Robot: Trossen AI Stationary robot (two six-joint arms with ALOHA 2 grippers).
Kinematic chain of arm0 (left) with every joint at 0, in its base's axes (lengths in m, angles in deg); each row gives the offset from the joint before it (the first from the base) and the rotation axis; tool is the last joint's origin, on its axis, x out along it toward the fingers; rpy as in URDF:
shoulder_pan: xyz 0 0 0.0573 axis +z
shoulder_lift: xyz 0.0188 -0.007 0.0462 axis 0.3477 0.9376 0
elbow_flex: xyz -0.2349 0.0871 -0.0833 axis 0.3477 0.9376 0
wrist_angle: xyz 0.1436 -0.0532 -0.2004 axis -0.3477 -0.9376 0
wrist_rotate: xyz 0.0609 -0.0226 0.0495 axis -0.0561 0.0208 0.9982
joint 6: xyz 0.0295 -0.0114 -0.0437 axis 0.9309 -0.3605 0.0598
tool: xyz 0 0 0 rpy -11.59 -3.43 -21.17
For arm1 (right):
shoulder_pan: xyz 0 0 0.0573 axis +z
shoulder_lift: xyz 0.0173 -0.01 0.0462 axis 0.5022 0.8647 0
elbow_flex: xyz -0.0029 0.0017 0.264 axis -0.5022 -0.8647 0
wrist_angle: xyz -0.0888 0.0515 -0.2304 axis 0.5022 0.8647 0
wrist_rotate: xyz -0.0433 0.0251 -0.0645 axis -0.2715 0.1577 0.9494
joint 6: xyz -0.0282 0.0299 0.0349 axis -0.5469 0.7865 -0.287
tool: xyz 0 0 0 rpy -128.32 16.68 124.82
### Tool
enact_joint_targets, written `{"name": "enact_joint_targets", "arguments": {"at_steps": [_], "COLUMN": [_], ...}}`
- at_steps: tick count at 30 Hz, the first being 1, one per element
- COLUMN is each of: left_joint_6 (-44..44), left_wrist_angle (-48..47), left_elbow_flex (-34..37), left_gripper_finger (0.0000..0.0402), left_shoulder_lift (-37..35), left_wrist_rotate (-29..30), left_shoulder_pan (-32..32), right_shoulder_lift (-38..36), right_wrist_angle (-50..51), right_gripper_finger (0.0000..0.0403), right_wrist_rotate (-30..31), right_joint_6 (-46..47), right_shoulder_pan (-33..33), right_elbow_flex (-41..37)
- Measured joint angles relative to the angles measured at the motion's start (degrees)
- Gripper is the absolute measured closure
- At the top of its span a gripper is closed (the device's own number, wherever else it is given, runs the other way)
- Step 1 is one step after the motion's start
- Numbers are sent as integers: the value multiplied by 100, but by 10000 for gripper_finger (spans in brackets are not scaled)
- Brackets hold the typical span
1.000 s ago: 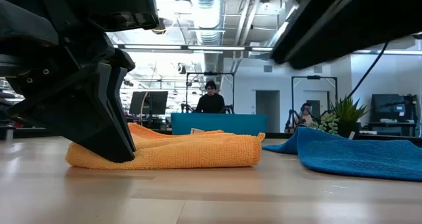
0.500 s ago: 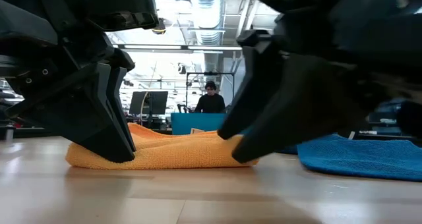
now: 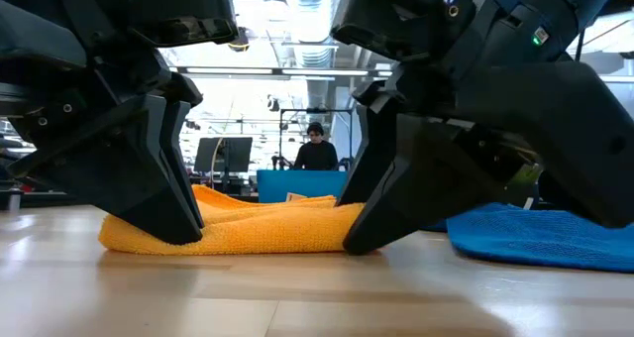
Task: Roll microfiber towels into tight, uniform cylinder then place into a basket
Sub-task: Roll the yellow microfiber cloth
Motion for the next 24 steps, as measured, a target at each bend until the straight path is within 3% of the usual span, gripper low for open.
{"name": "enact_joint_targets", "arguments": {"at_steps": [17, 24], "left_joint_6": [0, 0], "left_wrist_angle": [1, 1], "left_elbow_flex": [0, 0], "left_gripper_finger": [371, 371], "left_shoulder_lift": [2, 2], "left_wrist_rotate": [35, 35], "left_shoulder_pan": [-1, -1], "right_shoulder_lift": [-596, -643], "right_wrist_angle": [529, -18], "right_gripper_finger": [215, 218], "right_wrist_rotate": [179, 165], "right_joint_6": [151, -66], "right_shoulder_pan": [124, 317], "right_elbow_flex": [-2, 4]}}
